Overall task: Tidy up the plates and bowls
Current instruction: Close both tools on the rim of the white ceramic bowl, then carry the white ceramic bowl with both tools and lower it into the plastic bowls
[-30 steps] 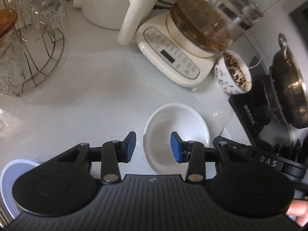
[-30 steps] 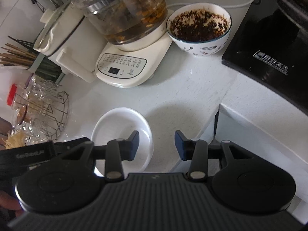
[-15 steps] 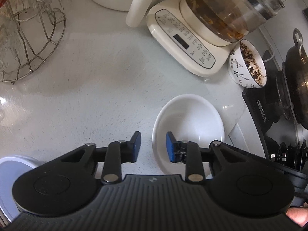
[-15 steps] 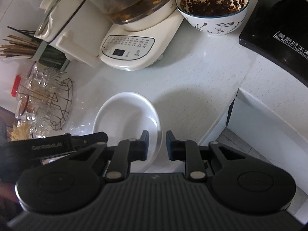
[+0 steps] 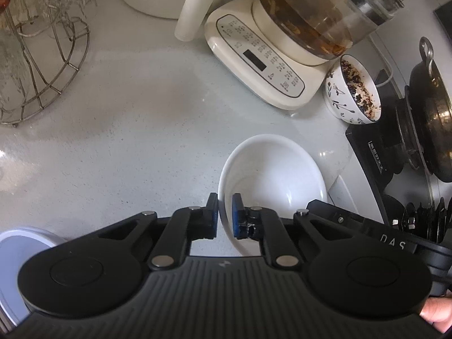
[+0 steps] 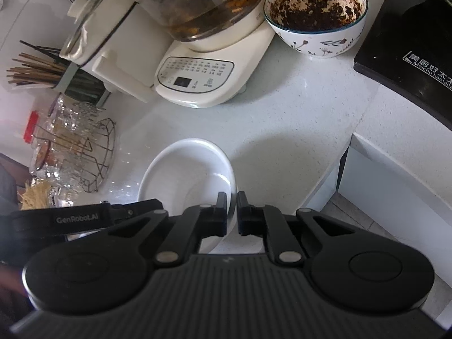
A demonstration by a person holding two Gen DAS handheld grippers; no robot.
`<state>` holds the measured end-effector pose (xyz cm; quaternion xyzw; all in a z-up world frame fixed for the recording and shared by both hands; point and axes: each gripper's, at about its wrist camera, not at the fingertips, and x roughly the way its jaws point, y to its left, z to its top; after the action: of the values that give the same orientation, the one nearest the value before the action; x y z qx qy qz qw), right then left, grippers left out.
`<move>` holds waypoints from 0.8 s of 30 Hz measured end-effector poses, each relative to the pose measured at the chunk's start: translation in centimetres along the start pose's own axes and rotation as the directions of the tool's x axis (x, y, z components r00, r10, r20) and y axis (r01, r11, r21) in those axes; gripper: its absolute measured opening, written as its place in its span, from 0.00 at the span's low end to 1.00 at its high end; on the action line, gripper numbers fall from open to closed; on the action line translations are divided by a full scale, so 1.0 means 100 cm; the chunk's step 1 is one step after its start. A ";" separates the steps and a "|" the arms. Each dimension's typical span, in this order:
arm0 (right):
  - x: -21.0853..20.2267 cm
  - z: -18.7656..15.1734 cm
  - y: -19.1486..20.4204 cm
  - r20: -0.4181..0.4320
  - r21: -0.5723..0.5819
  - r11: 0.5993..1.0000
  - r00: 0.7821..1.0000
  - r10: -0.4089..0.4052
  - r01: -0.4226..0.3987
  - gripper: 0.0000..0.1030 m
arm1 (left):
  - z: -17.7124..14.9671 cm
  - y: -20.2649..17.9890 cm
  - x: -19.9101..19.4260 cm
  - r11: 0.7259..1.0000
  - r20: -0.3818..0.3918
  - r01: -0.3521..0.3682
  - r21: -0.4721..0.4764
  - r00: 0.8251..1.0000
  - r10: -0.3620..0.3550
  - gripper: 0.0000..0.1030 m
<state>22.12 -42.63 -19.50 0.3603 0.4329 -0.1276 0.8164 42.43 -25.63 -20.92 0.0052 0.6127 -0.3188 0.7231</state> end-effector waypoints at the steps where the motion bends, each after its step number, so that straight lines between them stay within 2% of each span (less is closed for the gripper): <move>1: -0.001 0.000 0.000 0.001 0.001 1.000 1.000 0.004 -0.004 0.09 | 0.000 0.000 -0.002 1.000 0.003 0.001 -0.001 1.000 -0.001 0.11; 12: -0.019 -0.010 0.017 0.033 -0.004 0.999 0.999 0.034 -0.034 0.09 | -0.010 0.004 -0.035 1.000 0.060 0.010 0.002 0.998 -0.010 0.11; 24: -0.044 -0.012 0.050 0.087 -0.097 0.991 0.991 0.097 -0.089 0.09 | -0.023 0.016 -0.082 1.000 0.127 0.020 0.002 0.992 -0.020 0.11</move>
<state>21.36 -38.69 -14.07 0.3353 0.3832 -0.0855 0.8564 40.76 -19.70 -14.80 -0.0210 0.5653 -0.3258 0.7575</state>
